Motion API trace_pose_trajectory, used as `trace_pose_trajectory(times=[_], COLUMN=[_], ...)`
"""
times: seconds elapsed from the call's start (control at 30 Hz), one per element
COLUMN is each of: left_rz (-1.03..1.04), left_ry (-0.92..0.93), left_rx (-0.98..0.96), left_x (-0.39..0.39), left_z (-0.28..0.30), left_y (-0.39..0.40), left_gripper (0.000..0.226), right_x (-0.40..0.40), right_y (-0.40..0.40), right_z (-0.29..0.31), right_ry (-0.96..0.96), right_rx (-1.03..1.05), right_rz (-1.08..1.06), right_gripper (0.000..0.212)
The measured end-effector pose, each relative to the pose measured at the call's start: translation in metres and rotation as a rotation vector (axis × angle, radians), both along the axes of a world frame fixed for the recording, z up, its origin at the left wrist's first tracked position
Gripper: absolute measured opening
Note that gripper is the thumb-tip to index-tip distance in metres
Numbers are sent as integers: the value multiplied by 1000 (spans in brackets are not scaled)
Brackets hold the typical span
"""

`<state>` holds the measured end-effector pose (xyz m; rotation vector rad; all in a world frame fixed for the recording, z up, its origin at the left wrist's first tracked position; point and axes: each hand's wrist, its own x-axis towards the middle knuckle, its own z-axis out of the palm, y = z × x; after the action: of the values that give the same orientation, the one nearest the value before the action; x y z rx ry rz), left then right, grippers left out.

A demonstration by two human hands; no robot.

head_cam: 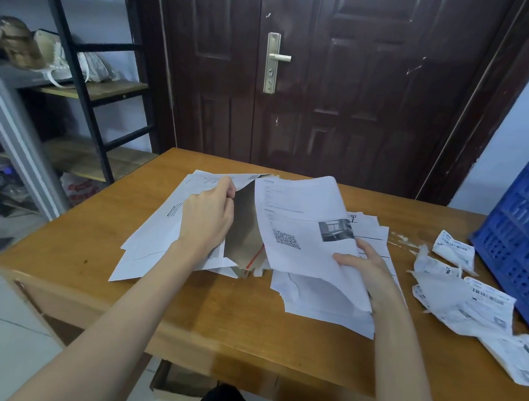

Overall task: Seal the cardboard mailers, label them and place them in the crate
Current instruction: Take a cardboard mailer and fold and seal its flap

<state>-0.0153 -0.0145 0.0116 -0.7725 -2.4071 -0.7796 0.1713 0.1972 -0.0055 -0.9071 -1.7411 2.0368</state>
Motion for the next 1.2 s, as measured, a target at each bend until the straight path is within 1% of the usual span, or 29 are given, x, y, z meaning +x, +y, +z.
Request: trace_pose_trajectory(times=[0.17, 0.27, 0.47, 0.67, 0.8, 0.93, 1.07, 1.2], left_rz=[1, -3, -8, -42, -61, -64, -69, -79], left_ry=[-13, 9, 8, 26, 57, 83, 69, 70], left_rx=[-49, -103, -150, -144, -128, -107, -85, -67], left_x=[0, -1, 1, 5, 7, 6, 6, 10], left_z=[0, -3, -9, -7, -7, -9, -8, -8], left_y=[3, 5, 8, 8, 8, 8, 7, 10], left_gripper=[7, 8, 6, 6, 8, 20, 16, 24], right_x=[-1, -2, -8, -24, -32, -31, -29, -33], right_y=[-4, -5, -9, -21, -32, -37, -39, -44], right_z=[2, 7, 18, 21, 21, 17, 17, 18], right_ry=[-8, -21, -6, 20, 43, 13, -9, 3], right_rx=[32, 73, 136, 336, 380, 415, 481, 487], right_rz=[-10, -31, -73, -102, -108, -117, -120, -97], right_gripper=[60, 62, 59, 62, 62, 64, 65, 63])
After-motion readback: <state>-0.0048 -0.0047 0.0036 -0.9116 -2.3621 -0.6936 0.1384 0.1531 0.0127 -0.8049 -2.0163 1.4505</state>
